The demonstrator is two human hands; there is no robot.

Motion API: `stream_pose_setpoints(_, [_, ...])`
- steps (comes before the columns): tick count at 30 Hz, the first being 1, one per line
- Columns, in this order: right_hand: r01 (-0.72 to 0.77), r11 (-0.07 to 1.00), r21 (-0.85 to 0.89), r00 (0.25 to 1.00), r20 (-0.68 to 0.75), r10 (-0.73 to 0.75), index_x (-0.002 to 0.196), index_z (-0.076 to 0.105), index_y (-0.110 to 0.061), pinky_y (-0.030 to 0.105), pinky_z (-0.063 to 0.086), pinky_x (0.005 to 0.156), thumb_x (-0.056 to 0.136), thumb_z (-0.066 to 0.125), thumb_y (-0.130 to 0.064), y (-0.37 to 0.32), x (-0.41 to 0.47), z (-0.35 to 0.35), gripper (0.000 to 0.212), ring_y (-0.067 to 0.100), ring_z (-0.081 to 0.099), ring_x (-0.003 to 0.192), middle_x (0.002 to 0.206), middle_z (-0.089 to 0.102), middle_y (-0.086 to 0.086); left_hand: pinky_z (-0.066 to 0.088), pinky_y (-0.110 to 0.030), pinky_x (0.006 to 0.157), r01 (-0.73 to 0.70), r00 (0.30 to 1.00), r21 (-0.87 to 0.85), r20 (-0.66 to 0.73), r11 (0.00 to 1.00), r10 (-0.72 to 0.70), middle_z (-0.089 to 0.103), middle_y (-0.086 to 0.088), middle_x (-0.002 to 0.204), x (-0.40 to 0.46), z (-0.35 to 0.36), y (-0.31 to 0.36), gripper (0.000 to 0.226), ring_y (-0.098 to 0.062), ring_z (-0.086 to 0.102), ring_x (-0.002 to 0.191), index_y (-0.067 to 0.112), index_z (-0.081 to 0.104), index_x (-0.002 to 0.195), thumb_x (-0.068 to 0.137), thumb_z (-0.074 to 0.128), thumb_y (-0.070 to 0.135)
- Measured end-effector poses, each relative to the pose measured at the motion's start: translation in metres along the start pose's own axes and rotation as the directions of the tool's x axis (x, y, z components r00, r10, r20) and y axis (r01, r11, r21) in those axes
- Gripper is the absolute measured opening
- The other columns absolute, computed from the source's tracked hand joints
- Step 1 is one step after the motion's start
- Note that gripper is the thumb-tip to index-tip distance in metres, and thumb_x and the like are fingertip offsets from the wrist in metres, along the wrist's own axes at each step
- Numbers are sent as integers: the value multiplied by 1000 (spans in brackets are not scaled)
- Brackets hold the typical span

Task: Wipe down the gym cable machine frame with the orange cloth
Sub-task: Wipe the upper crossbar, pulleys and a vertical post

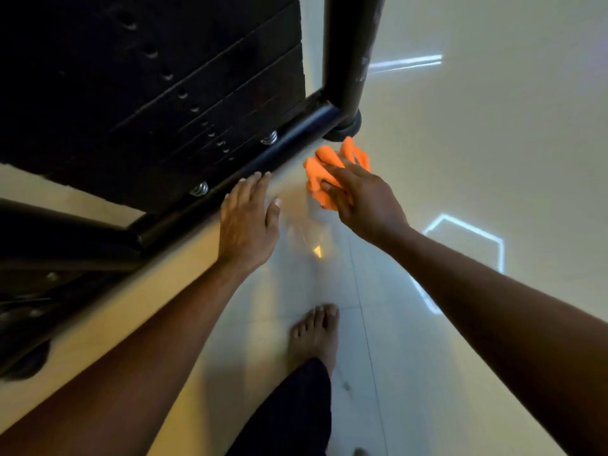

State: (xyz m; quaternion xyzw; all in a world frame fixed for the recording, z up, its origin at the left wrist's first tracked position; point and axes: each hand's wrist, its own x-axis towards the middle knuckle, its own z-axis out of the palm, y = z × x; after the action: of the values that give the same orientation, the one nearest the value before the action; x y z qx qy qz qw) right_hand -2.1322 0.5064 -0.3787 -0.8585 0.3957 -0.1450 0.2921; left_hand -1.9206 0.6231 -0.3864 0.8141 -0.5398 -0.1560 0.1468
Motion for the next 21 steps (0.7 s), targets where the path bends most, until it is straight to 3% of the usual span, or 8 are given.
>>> stream_pose_setpoints(4, [-19, 999, 26, 998, 52, 17, 158, 53, -31, 44, 55, 104, 113, 55, -35, -75, -78, -86, 45, 25, 51, 149, 171, 44, -5, 31, -55, 124, -56, 995, 14, 81, 998, 55, 45, -3, 163, -81, -88, 50, 54, -25, 38, 152, 19, 42, 162, 111, 52, 36])
stream_pose_setpoints(10, [-53, 998, 41, 995, 83, 49, 161, 50, -36, 42, 52, 108, 113, 56, -34, -216, -146, -267, 48, 23, 51, 150, 172, 41, -10, 11, -51, 134, -104, 984, 30, 148, 994, 98, 34, 4, 171, -164, -285, 152, 54, -17, 20, 163, 26, 35, 165, 114, 41, 43])
stream_pose_setpoints(16, [38, 994, 104, 998, 52, -43, 133, 61, -43, 50, 58, 98, 117, 45, -37, -373, -147, -484, 23, 17, 67, 110, 129, 64, -20, 12, -53, 133, -221, 975, 92, 55, 971, 216, 37, 2, 170, -184, -524, 253, 55, -19, 23, 162, 25, 38, 164, 114, 41, 45])
stream_pose_setpoints(18, [99, 992, 73, 995, 6, -100, 130, 64, -40, 50, 58, 99, 117, 47, -35, -425, -137, -551, 22, 15, 68, 109, 129, 63, -21, 13, -54, 133, -268, 963, 121, 19, 956, 267, 38, 2, 169, -179, -603, 281, 55, -21, 24, 161, 25, 37, 164, 113, 41, 46])
stream_pose_setpoints(21, [198, 980, 10, 978, -73, -197, 131, 66, -40, 39, 56, 91, 115, 51, -35, -497, -116, -640, 23, 14, 65, 112, 138, 62, -18, 17, -56, 131, -336, 934, 198, -56, 921, 353, 41, 0, 166, -167, -718, 314, 55, -24, 28, 160, 24, 37, 163, 113, 42, 47])
